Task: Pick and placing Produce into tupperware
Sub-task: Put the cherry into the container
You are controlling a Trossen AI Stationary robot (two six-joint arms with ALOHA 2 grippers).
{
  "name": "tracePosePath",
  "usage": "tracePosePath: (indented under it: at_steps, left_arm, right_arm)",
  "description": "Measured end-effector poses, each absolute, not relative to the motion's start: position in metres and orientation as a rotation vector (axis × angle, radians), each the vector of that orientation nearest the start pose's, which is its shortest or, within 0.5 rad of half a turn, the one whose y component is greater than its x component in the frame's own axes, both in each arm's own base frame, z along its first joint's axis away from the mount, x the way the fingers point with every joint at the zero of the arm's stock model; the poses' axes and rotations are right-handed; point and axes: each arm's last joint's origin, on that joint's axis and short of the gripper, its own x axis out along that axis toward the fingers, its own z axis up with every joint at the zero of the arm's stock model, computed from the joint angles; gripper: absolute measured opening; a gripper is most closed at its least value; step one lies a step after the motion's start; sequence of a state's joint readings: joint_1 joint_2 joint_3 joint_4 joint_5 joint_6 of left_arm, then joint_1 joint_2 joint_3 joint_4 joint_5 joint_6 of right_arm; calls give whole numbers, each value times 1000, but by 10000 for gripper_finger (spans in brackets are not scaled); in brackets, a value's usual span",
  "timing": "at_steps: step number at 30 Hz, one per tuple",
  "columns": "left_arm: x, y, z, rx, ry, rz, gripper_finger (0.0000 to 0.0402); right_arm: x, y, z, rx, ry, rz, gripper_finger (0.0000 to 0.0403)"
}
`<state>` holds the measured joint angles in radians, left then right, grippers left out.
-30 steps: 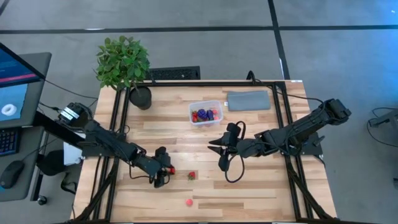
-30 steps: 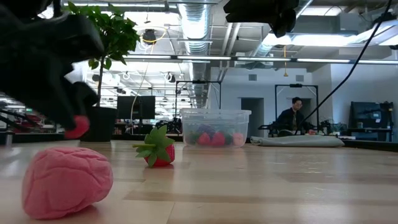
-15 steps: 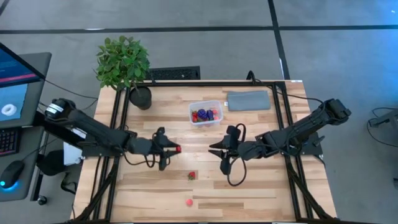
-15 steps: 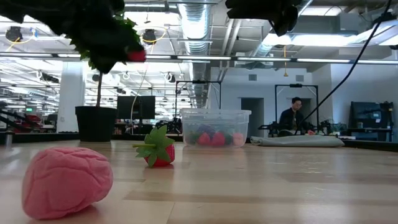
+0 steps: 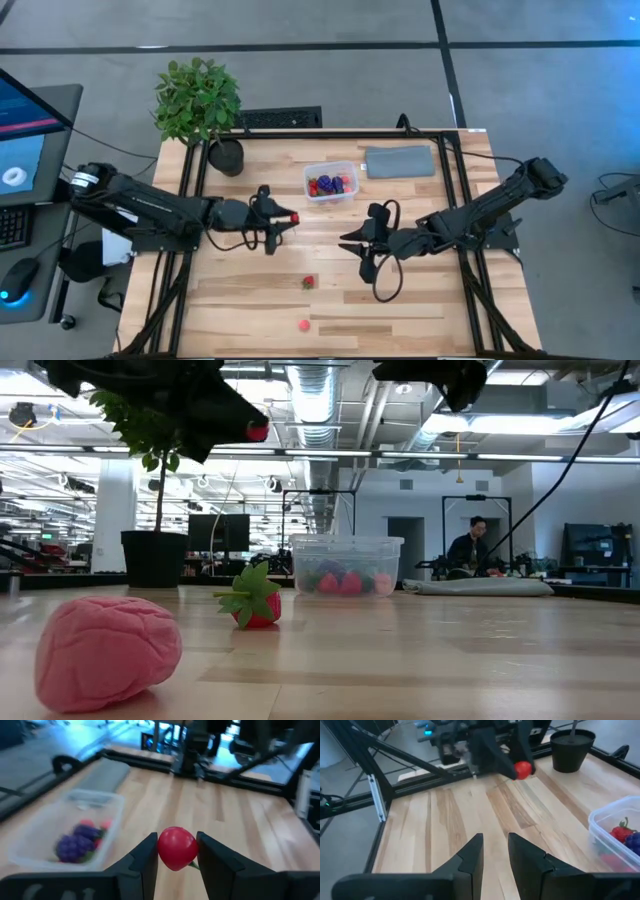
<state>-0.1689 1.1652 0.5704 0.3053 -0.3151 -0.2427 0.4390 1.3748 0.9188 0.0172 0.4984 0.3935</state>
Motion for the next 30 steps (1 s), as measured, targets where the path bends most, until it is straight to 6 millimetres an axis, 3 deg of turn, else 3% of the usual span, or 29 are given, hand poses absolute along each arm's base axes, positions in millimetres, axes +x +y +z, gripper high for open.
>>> tracePosePath:
  at_steps: [11,18,23,30]
  left_arm:
    - [251,12,254,-123,201,250,110]
    - [260,33,248,-138,196,254,110]
    - [286,37,231,-148,258,226,110]
    - [341,49,216,-145,318,232,110]
  right_arm:
    - [244,109,314,175,212,-151,113]
    - [225,106,332,158,145,-184,113]
    - [217,104,339,150,116,-201,113]
    - [212,109,340,149,119,-173,113]
